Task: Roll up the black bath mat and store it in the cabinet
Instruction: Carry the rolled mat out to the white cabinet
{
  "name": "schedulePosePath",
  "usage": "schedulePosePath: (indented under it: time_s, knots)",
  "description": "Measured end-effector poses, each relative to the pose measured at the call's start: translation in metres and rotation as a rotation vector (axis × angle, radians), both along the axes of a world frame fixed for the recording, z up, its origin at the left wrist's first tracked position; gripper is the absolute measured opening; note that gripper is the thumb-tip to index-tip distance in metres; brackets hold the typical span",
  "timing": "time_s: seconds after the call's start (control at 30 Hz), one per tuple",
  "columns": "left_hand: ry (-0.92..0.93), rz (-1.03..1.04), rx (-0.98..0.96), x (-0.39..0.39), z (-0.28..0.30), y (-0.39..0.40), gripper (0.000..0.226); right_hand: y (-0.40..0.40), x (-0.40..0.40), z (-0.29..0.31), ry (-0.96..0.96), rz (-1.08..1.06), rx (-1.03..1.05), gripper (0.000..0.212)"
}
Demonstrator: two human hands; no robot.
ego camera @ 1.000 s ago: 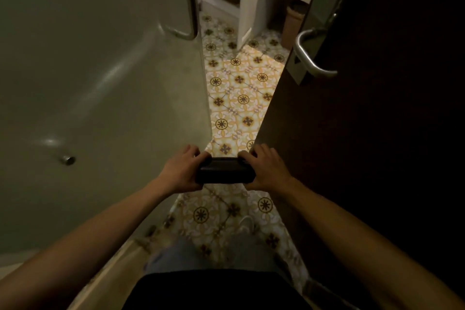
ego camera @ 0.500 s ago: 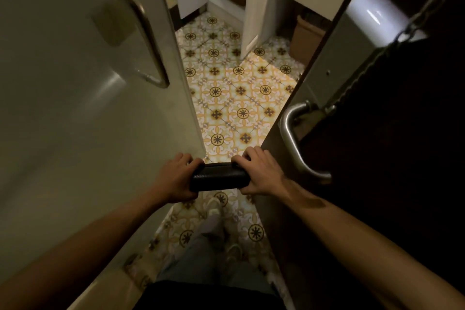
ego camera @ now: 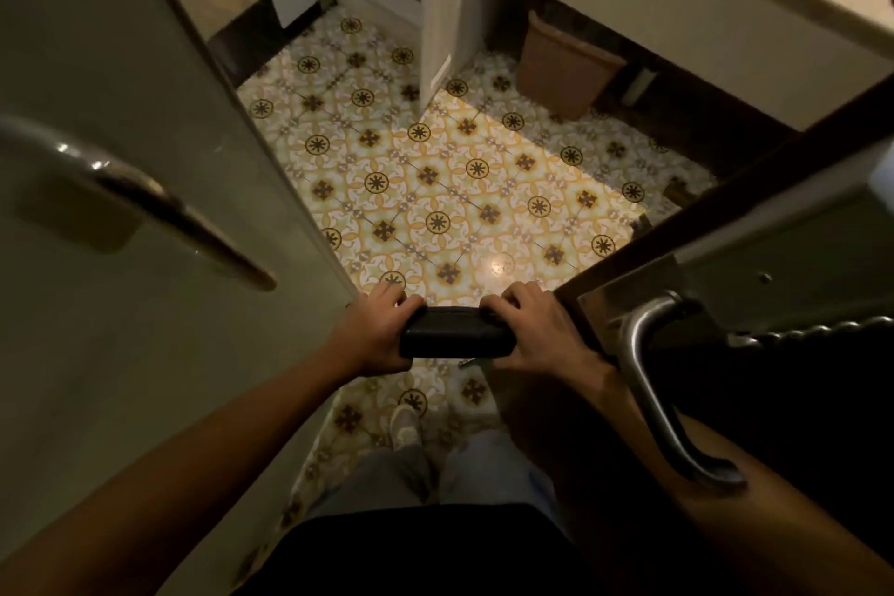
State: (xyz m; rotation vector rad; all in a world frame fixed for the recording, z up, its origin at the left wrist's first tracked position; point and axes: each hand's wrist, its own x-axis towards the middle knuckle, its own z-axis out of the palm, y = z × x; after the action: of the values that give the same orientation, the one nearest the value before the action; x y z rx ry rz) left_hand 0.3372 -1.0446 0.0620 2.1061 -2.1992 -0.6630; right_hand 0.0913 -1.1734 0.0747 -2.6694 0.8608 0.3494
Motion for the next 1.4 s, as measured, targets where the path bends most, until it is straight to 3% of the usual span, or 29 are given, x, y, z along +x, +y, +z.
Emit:
schedulePosePath:
  time_s: [0.23, 0.47, 0.73, 0.8, 1.1, 1.4]
  knots:
    - [-0.052, -0.041, 0.037, 0.013, -0.015, -0.073, 0.07, -0.053, 0.003, -0.009, -0.005, -0.082, -0.012, 0.079]
    - [-0.076, -0.103, 0.085, 0.003, -0.027, -0.165, 0.076, -0.112, -0.014, -0.026, -0.089, -0.31, 0.027, 0.077]
    - [-0.087, -0.282, 0.101, -0.001, -0.041, -0.256, 0.074, -0.153, -0.025, -0.053, -0.135, -0.496, 0.097, 0.076]
    - [-0.095, -0.323, 0.143, 0.019, -0.047, -0.315, 0.073, -0.203, -0.008, -0.062, -0.125, -0.57, 0.126, 0.072]
    - [-0.083, -0.325, 0.154, 0.04, -0.061, -0.351, 0.074, -0.244, 0.015, -0.07, -0.054, -0.519, 0.155, 0.076]
    - [0.055, -0.134, 0.116, 0.163, -0.054, -0.421, 0.076, -0.377, 0.145, -0.041, 0.048, -0.288, 0.169, 0.074]
